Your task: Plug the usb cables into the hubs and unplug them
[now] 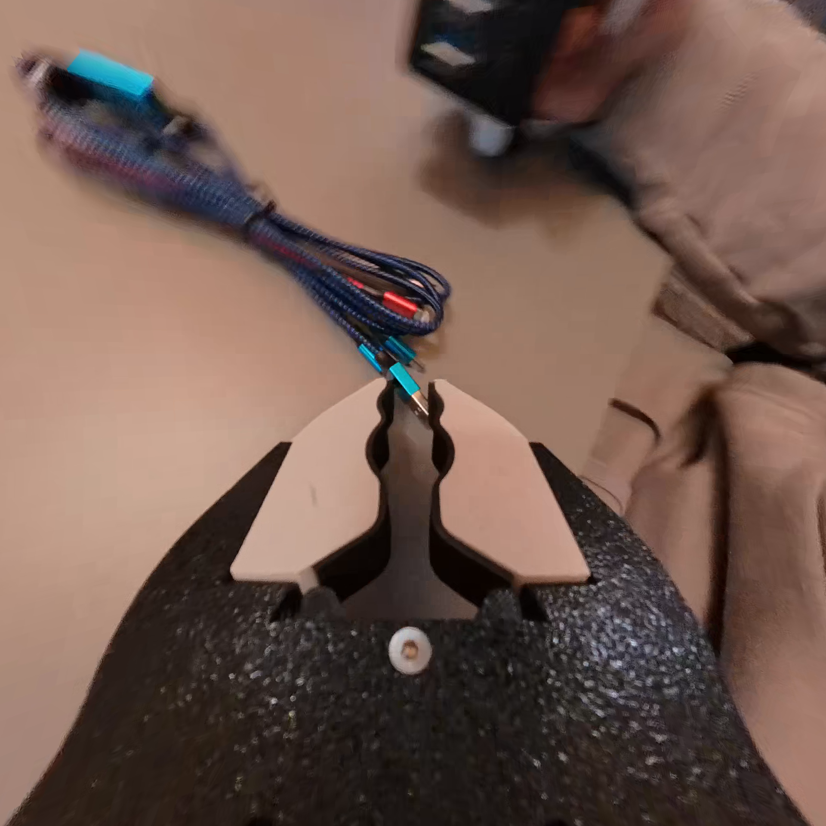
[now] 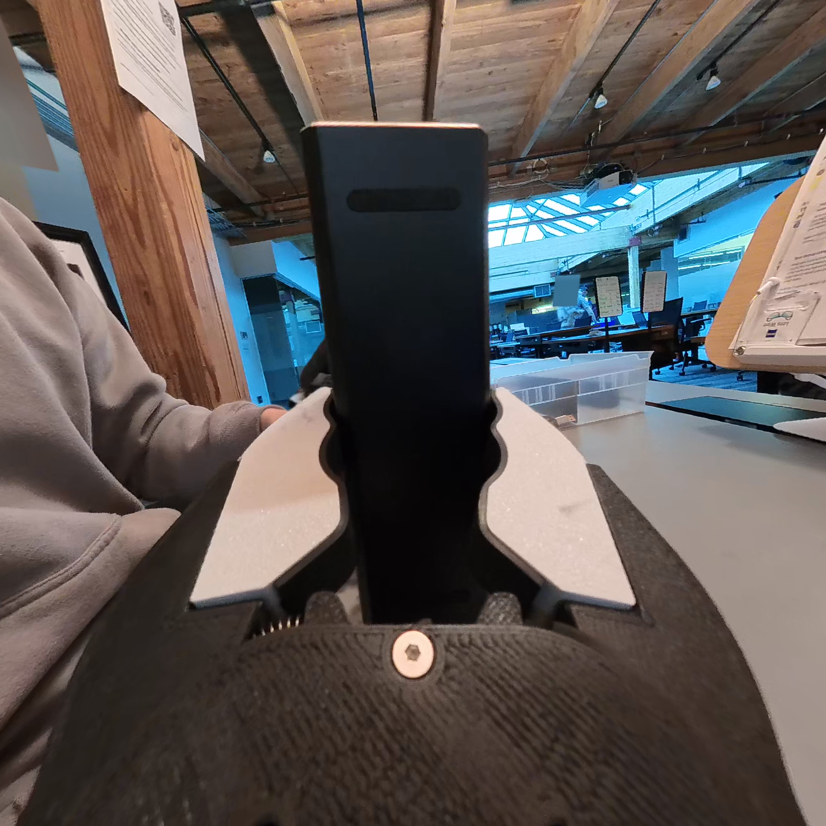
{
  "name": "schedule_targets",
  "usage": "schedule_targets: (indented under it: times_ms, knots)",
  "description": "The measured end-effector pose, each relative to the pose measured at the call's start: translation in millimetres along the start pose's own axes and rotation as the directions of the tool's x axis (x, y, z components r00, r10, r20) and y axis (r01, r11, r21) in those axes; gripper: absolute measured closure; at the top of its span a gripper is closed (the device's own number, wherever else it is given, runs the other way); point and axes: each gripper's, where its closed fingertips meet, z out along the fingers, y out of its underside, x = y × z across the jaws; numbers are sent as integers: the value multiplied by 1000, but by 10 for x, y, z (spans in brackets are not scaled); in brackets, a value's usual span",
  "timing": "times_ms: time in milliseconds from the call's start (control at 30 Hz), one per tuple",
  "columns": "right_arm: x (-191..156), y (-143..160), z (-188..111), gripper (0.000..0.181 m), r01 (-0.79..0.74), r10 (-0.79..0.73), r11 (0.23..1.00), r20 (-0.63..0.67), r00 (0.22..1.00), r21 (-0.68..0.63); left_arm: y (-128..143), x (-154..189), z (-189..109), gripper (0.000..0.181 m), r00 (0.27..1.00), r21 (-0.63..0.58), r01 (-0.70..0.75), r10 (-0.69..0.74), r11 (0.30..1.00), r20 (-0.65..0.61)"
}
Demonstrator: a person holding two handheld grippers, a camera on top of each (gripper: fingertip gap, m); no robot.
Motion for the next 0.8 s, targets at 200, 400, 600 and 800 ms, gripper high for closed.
schedule_targets:
  times_ms: [200, 400, 600, 800]
  knots:
    - [-43, -14, -30, 118, -22, 22, 1000, 38, 999, 4, -530, 198, -166, 153, 919, 151, -394, 390, 907, 59]
    - [-41, 8, 6, 118, 3, -2, 1000, 25, 1000, -7, -1675, 248, -370, 109, 940, 362, -340, 312, 868, 134]
    - [-56, 103, 76, 119, 57, -57, 995, -4, 998, -81, -2021, 362, -89, 117, 951, 335, -307, 300, 891, 73]
    - [19, 167, 121, 119, 90, -102, 984, -74, 992, -152, -2055, 368, -11, 119, 931, 297, -351, 365, 888, 9]
